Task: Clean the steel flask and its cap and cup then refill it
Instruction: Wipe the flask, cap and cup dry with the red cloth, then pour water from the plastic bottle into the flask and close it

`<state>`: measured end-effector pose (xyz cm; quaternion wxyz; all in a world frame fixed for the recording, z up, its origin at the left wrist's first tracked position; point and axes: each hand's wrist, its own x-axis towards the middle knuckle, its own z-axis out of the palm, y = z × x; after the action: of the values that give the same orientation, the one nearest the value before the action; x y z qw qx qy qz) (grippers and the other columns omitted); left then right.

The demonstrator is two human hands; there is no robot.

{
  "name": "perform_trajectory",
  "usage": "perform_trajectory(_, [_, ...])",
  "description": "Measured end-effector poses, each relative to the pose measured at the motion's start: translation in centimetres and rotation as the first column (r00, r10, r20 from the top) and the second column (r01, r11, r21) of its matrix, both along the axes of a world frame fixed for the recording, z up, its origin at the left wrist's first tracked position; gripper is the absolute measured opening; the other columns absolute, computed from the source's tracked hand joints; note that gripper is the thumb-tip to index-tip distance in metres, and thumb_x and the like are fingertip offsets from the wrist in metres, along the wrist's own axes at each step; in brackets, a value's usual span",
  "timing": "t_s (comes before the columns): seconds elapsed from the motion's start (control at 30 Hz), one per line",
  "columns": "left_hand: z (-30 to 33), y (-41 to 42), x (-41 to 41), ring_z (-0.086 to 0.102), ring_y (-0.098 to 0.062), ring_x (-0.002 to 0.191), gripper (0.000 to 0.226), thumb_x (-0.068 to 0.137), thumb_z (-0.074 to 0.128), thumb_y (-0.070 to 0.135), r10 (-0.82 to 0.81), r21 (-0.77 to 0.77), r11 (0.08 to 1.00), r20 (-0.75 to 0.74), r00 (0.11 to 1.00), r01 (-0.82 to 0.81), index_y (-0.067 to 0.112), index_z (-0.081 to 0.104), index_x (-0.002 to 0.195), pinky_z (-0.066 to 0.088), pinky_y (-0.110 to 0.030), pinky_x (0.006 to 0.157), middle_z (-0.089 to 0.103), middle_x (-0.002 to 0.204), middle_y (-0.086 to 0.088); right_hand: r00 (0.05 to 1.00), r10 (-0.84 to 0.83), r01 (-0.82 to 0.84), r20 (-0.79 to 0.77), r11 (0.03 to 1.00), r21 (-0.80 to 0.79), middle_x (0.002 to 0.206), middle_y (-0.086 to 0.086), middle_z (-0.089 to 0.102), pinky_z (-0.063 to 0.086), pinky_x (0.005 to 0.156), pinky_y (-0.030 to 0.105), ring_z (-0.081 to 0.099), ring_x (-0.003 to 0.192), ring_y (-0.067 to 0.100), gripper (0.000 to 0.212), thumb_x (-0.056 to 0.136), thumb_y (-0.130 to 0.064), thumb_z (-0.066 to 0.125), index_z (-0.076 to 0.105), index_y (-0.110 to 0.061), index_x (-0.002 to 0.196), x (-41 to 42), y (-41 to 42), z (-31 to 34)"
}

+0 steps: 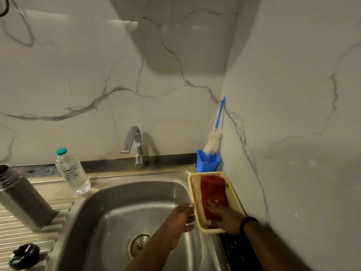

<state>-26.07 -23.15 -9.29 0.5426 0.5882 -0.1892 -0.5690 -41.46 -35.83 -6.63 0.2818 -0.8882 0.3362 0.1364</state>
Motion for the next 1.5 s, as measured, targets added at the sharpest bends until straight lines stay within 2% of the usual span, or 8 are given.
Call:
perform_trajectory(0.43, [0.4,0.2,-0.8,0.069,-0.014,0.103,0.021,0.097,0.064,0.028,-0.044,-0.02,0.999,0.201,0.979,0.05,0.018,0.066,0.116,0.053,-0.03,0.088,0.076,0.109,0.0,0.984,-0.118,0.154,0.132,0.937,-0.313,0.107,-0.008,0.064,0.044,0.082,0.022,0.059,0.097,0.011,0.022,0.099,-0.042,0.045,0.061,-0.028,0.104,1.8,0.0,0.4])
perform_trajectory(0.6, [-0.9,1.9,1.0,0.05,0.0,0.057,0.027,0.084,0.074,0.013,0.063,-0.024,0.998,0.668,0.742,-0.064,0.021,0.049,0.078,0.042,-0.019,0.057,0.057,0.066,0.007,0.969,0.085,0.043,0.233,0.867,-0.496,0.1,0.0,0.057,0.047,0.085,0.027,0.055,0.092,0.014,0.012,0.094,-0.026,0.055,0.051,-0.018,0.103,4.9,3.9,1.4])
perform_trajectory(0.7, [-1.9,3.9,3.2,0.046,-0.003,0.051,0.039,0.077,0.068,-0.001,0.065,0.006,0.993,0.803,0.592,-0.117,0.029,0.043,0.071,0.034,-0.022,0.055,0.049,0.052,0.012,0.905,-0.004,0.114,0.425,0.965,-0.234,0.081,-0.008,0.05,0.05,0.076,0.036,0.049,0.074,0.01,0.016,0.091,-0.017,0.052,0.043,-0.027,0.082,7.4,6.8,1.0])
perform_trajectory(0.77, [-2.5,5.6,4.8,0.054,0.001,0.062,0.038,0.079,0.068,0.004,-0.028,0.082,0.993,0.871,0.491,-0.09,0.037,0.057,0.093,0.039,-0.02,0.062,0.058,0.067,0.017,0.93,0.056,-0.026,0.364,0.996,-0.087,0.108,-0.006,0.059,0.05,0.092,0.039,0.056,0.1,0.011,0.023,0.089,-0.01,0.054,0.054,-0.028,0.104,8.9,8.2,-0.1])
perform_trajectory(0.83, [-3.3,7.5,6.4,0.057,-0.004,0.114,0.057,0.087,0.067,0.019,-0.199,0.244,0.967,0.906,0.375,-0.076,0.036,0.048,0.138,0.043,-0.018,0.092,0.059,0.133,0.009,0.964,0.242,-0.25,0.112,0.966,0.062,0.161,-0.004,0.01,0.023,0.119,0.048,0.008,0.149,0.021,0.079,0.088,-0.015,0.063,0.02,-0.031,0.152,10.1,9.4,-1.6])
perform_trajectory(0.9, [-4.0,9.4,7.7,0.033,-0.023,0.145,0.069,0.093,0.061,0.034,-0.308,0.381,0.912,0.881,0.36,-0.151,0.024,0.03,0.154,0.034,-0.032,0.114,0.025,0.163,-0.004,0.907,0.409,-0.403,-0.099,0.912,0.073,0.16,-0.001,-0.023,0.001,0.118,0.056,-0.024,0.145,0.026,0.1,0.087,-0.029,0.068,-0.006,-0.031,0.155,11.4,10.6,-2.9])
perform_trajectory(1.13, [-1.0,14.7,13.6,0.066,-0.038,0.108,0.053,0.077,0.079,0.002,0.092,-0.011,0.878,0.985,0.146,-0.478,0.003,0.061,0.127,0.055,-0.046,0.089,0.067,0.121,-0.02,0.924,0.382,-0.381,0.007,0.922,-0.071,0.164,0.007,-0.011,-0.002,0.119,0.05,-0.012,0.15,0.032,0.091,0.093,-0.041,0.058,-0.006,-0.025,0.156,18.0,13.9,-2.5])
perform_trajectory(1.5, [10.1,12.7,27.3,0.023,-0.036,0.15,0.057,0.103,0.048,0.015,-0.021,-0.052,0.863,0.99,-0.138,-0.502,0.015,0.027,0.156,0.027,-0.047,0.119,0.023,0.164,-0.015,0.88,0.445,-0.404,0.166,0.886,-0.229,0.163,0.005,0.015,0.008,0.12,0.045,0.009,0.15,0.025,0.07,0.098,-0.038,0.049,0.011,-0.023,0.155,27.4,16.3,0.4])
